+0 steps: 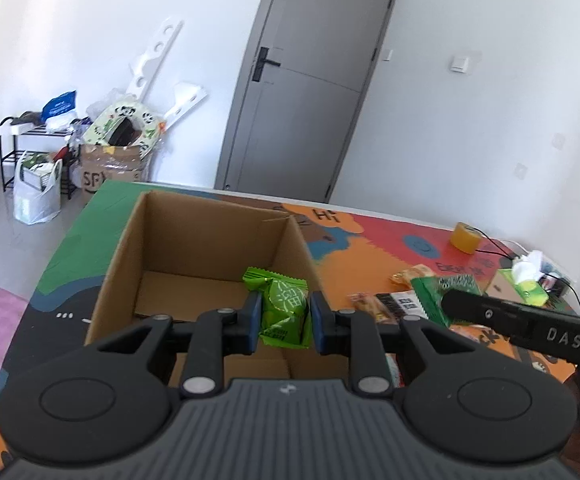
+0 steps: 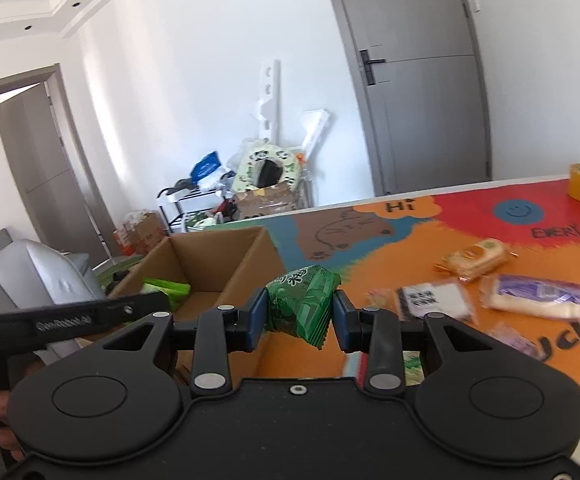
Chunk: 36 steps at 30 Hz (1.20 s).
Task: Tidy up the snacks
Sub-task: 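Lift and carry both green packs over the cardboard box with both grippers, then open both grippers to drop the green packs into the box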
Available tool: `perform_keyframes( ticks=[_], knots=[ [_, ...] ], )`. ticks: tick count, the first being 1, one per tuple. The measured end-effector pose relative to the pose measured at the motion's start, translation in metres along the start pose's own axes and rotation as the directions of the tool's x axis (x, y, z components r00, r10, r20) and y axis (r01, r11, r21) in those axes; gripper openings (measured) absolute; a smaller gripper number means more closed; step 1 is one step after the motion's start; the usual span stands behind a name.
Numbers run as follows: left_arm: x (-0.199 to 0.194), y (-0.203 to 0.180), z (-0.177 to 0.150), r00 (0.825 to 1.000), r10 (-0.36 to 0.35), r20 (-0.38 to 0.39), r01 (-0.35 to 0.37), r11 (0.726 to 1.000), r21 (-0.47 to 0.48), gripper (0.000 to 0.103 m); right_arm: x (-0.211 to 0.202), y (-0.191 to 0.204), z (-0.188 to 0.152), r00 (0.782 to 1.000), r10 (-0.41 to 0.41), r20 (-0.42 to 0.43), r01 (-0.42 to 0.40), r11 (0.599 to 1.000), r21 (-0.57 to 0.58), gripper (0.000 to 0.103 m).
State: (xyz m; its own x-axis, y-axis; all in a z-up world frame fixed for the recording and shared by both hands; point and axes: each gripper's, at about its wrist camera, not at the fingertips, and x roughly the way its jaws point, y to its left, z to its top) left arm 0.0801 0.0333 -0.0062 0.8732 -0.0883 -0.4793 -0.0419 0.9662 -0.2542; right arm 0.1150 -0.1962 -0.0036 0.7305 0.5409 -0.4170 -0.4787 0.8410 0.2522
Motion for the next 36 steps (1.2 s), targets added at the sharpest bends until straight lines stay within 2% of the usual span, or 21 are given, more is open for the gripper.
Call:
perform_keyframes(
  ticks=[5,15,17,19,20,21,25,29,34,36],
  knots=[
    [-0.001,0.008,0.003,1.0,0.015,0.006,-0.015,1.0,-0.008,0.025,0.01,0.017,0.012,0.999,0.043,0.003,-0.043,0.999,-0.033,0.035],
    [-0.019,0.029,0.009,0.995,0.1,0.007,-0.099,0.991,-0.086,0.03,0.03,0.05,0.021,0.989,0.148,-0.03,-0.149,0.987,-0.064,0.036],
    [-0.025,0.028,0.01,0.994,0.111,0.016,-0.11,0.99,-0.083,0.035,0.03,0.054,0.023,0.986,0.165,-0.03,-0.166,0.984,-0.061,0.036],
    [-0.029,0.027,0.01,0.993,0.113,0.022,-0.111,0.99,-0.087,0.043,0.03,0.057,0.025,0.98,0.197,-0.034,-0.199,0.978,-0.063,0.041],
    [-0.031,0.027,0.01,0.993,0.113,0.025,-0.111,0.99,-0.089,0.047,0.029,0.057,0.025,0.979,0.202,-0.035,-0.204,0.977,-0.059,0.049],
    [-0.032,0.027,0.009,0.993,0.116,0.026,-0.113,0.989,-0.093,0.049,0.026,0.056,0.026,0.98,0.198,-0.029,-0.199,0.979,-0.054,0.058],
    [-0.034,0.025,0.006,0.991,0.13,0.015,-0.128,0.987,-0.098,0.061,0.012,0.046,0.023,0.986,0.167,-0.014,-0.168,0.985,-0.043,0.062],
    [-0.035,0.015,0.004,0.992,0.123,0.006,-0.122,0.988,-0.093,0.08,-0.004,0.031,0.016,0.994,0.111,-0.011,-0.111,0.994,-0.015,0.074],
    [-0.038,-0.004,0.001,0.992,0.123,0.006,-0.122,0.991,-0.05,0.085,-0.02,0.01,0.005,0.998,0.06,-0.019,-0.06,0.998,0.018,0.075],
    [-0.04,-0.011,-0.002,0.993,0.119,0.009,-0.119,0.992,-0.031,0.085,-0.029,0.003,0.002,1.0,0.029,-0.007,-0.028,0.999,0.029,0.079]
  ],
)
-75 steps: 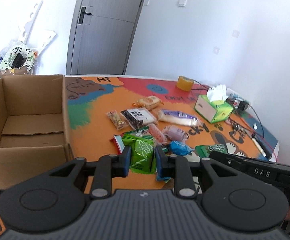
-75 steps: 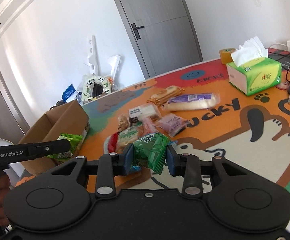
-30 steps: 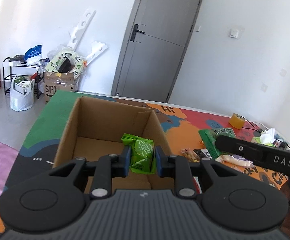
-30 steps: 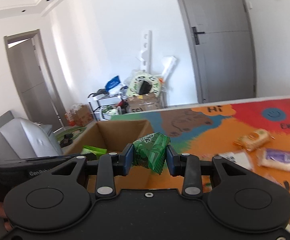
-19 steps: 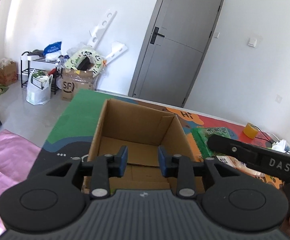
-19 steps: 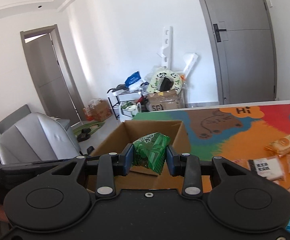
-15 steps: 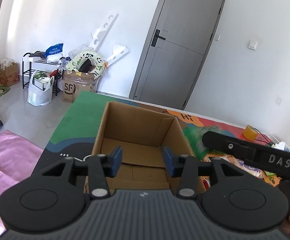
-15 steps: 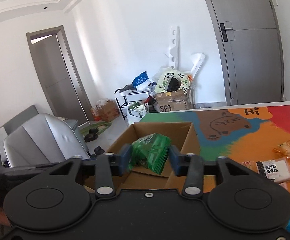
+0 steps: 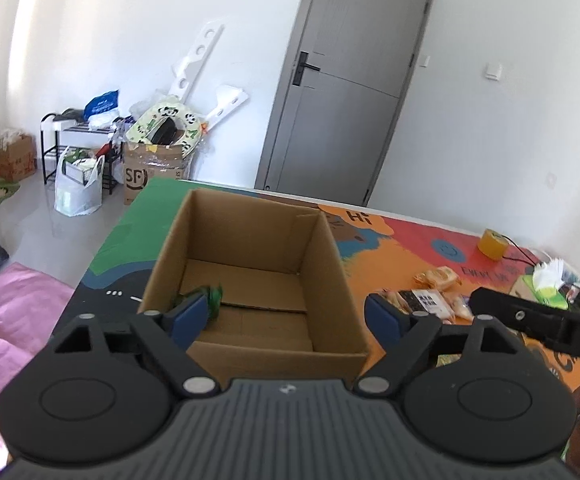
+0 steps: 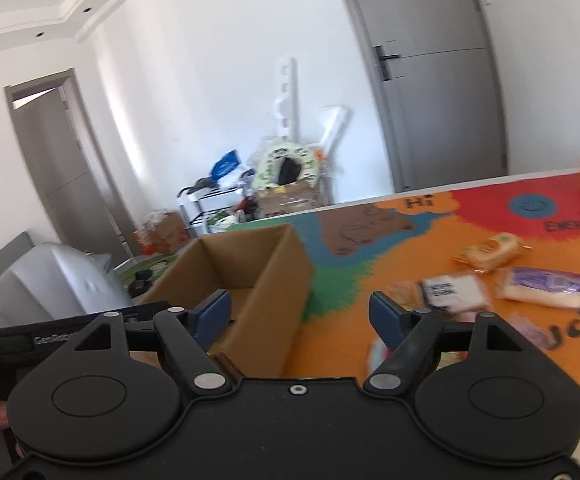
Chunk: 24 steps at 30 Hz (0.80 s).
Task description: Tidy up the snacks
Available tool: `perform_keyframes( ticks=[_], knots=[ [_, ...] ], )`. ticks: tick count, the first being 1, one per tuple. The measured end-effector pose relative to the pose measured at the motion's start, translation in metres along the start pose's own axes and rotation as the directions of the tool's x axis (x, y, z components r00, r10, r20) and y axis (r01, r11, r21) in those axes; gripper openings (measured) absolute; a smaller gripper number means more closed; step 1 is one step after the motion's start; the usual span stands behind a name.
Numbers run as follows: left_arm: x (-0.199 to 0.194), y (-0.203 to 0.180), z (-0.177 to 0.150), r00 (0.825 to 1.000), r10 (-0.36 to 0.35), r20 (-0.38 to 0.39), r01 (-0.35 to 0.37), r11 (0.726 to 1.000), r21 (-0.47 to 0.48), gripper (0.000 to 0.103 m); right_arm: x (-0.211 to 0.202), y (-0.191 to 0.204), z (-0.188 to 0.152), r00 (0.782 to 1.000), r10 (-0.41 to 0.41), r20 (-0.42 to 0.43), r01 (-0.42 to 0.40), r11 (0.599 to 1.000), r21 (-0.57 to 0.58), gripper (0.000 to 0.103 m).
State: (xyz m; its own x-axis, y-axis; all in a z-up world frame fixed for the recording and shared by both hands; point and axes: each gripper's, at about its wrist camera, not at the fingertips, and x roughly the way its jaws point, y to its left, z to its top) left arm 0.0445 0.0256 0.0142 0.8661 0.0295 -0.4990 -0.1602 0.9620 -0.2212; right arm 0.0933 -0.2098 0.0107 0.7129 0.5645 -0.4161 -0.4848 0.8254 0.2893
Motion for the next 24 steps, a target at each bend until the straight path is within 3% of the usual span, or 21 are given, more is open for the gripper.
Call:
perform_keyframes(
  ticks=[9,24],
  knots=[
    [-0.001,-0.023,-0.013,0.999,-0.041,-0.015,0.041,0.999,0.023,0.089,-0.038,-0.031,-0.019,0.993,-0.102,0.05,0.101,0.994,0.035,0.095],
    [0.004,-0.064,-0.039,0.987,-0.147,-0.061,0.151,0.986,0.068,0.089,-0.066,-0.073,-0.047,0.988,-0.155,0.018,0.152,0.982,0.113,0.092]
  ],
)
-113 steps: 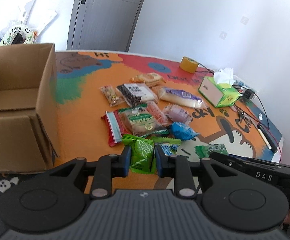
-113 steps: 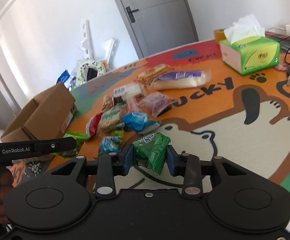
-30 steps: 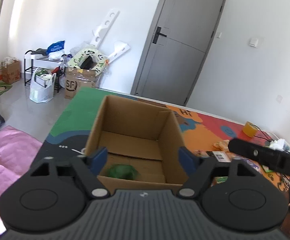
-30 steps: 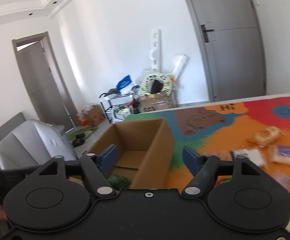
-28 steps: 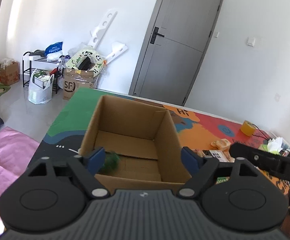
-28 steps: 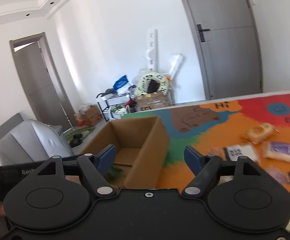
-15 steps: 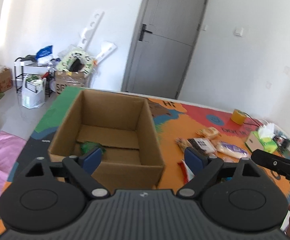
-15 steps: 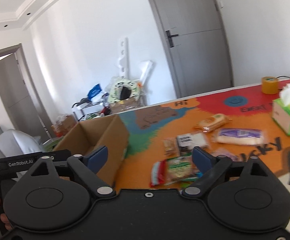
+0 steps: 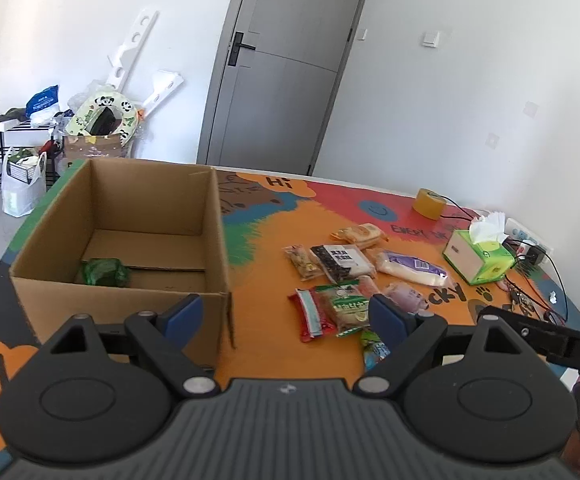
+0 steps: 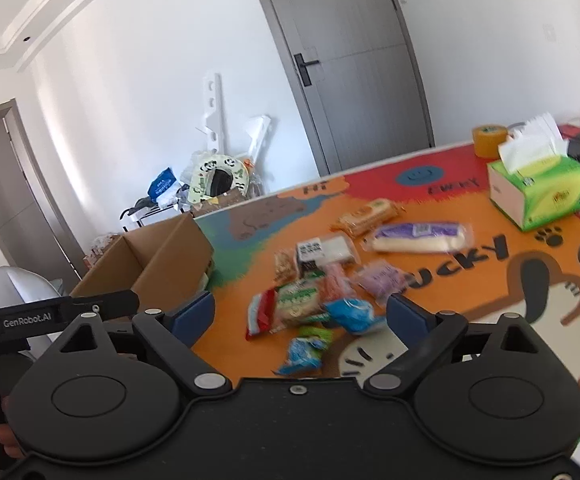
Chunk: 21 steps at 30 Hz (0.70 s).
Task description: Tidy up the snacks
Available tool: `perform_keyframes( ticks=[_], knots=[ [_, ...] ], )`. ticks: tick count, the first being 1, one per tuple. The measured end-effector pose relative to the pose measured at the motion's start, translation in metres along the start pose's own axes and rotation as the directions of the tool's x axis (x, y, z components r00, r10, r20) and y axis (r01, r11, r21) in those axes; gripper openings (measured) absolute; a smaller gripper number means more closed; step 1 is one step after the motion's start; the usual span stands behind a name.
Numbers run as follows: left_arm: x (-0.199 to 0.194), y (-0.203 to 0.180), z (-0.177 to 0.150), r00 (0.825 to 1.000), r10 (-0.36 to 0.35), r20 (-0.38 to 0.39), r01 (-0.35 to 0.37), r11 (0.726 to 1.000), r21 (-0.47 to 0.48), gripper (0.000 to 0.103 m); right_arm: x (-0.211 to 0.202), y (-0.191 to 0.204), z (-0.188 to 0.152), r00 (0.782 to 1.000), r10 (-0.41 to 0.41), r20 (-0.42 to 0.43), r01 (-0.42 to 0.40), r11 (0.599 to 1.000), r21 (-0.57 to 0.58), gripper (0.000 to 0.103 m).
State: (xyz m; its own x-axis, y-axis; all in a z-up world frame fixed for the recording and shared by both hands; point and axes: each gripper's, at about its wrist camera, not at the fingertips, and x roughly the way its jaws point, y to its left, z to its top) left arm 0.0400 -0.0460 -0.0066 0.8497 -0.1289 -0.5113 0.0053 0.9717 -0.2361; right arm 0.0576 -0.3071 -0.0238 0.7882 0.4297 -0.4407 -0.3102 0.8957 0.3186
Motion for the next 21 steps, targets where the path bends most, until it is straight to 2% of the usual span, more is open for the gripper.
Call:
perform_keyframes(
  ticks=[9,16,21],
  knots=[
    [0.02,-0.018,-0.008,0.999,-0.029,-0.038,0.03,0.999,0.027,0.087,0.008,-0.022,-0.01,0.999,-0.01,-0.039,0.012,0.999,0.039,0.081],
    [0.041,-0.035,-0.016,0.996,-0.059,-0.072,0.061,0.998,0.025,0.086,0.014,-0.036,-0.014,0.997,-0.031,-0.071,0.035,0.998,0.046,0.078],
    [0.062,-0.047,-0.025,0.991,-0.069,-0.113,0.072,0.997,0.027,0.085,0.02,-0.052,-0.018,0.994,-0.045,-0.096,0.052,0.996,0.071,0.072]
  ],
)
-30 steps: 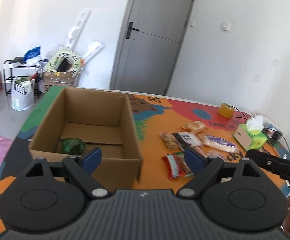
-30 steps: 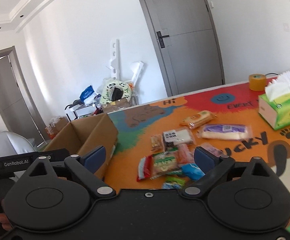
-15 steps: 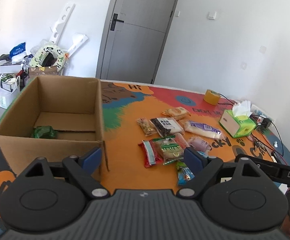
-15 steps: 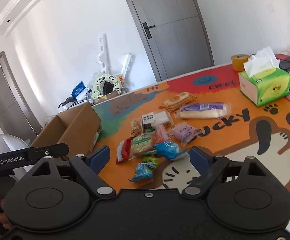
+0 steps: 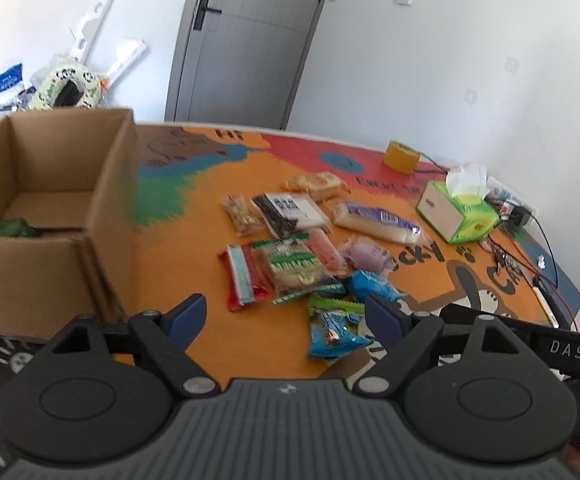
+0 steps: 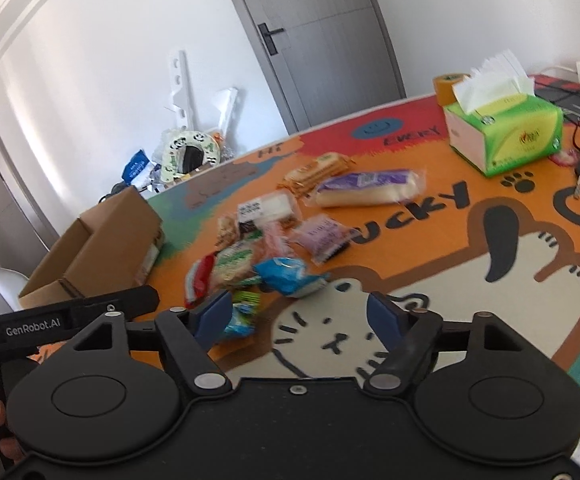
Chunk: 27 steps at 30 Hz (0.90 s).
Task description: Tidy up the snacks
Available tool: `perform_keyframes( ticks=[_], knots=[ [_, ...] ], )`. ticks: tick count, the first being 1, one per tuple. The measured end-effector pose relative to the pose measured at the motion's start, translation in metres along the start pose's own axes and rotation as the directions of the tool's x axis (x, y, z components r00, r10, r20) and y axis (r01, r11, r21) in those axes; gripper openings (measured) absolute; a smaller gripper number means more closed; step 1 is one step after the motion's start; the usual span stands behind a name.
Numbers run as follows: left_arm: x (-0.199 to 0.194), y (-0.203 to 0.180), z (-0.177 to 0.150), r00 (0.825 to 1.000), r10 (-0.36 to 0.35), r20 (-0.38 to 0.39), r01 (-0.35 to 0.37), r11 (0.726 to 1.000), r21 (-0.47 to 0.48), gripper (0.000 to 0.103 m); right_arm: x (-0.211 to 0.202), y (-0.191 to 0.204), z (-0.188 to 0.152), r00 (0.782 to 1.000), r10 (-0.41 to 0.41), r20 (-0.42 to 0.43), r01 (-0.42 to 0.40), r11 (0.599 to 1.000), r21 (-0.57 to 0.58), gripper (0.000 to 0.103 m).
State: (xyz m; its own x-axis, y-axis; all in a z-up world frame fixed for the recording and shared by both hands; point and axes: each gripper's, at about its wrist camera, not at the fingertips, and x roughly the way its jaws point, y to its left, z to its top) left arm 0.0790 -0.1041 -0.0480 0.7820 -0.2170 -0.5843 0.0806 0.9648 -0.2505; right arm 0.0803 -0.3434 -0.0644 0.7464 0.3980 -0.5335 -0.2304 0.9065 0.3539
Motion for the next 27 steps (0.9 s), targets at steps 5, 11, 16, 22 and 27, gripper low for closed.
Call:
perform_keyframes(
  ticks=[5,11,16,22,27],
  knots=[
    [0.02,-0.009,-0.006,0.999,-0.007,-0.042,0.008,1.0,0.009,0.085,0.008,-0.012,-0.003,1.0,-0.009,-0.02,0.009,1.0,0.017,0.071],
    [0.042,-0.02,-0.011,0.996,-0.015,-0.085,0.018,0.999,0.034,0.082,0.011,-0.028,-0.005,0.999,-0.029,-0.021,0.03,0.999,0.04,0.071],
    [0.057,-0.024,-0.013,0.993,-0.015,-0.114,0.019,0.999,0.039,0.077,0.012,-0.039,-0.006,0.999,-0.042,-0.028,0.044,0.997,0.064,0.071],
    [0.058,-0.028,-0.015,0.995,0.025,-0.1,-0.015,0.995,0.099,0.049,0.019,-0.039,-0.005,0.999,-0.031,-0.033,0.033,0.997,0.066,0.071],
    [0.052,-0.015,-0.013,0.996,0.01,-0.085,-0.004,0.998,0.064,0.033,0.027,-0.032,-0.003,0.999,-0.015,-0.04,0.017,0.998,0.054,0.071]
  ],
)
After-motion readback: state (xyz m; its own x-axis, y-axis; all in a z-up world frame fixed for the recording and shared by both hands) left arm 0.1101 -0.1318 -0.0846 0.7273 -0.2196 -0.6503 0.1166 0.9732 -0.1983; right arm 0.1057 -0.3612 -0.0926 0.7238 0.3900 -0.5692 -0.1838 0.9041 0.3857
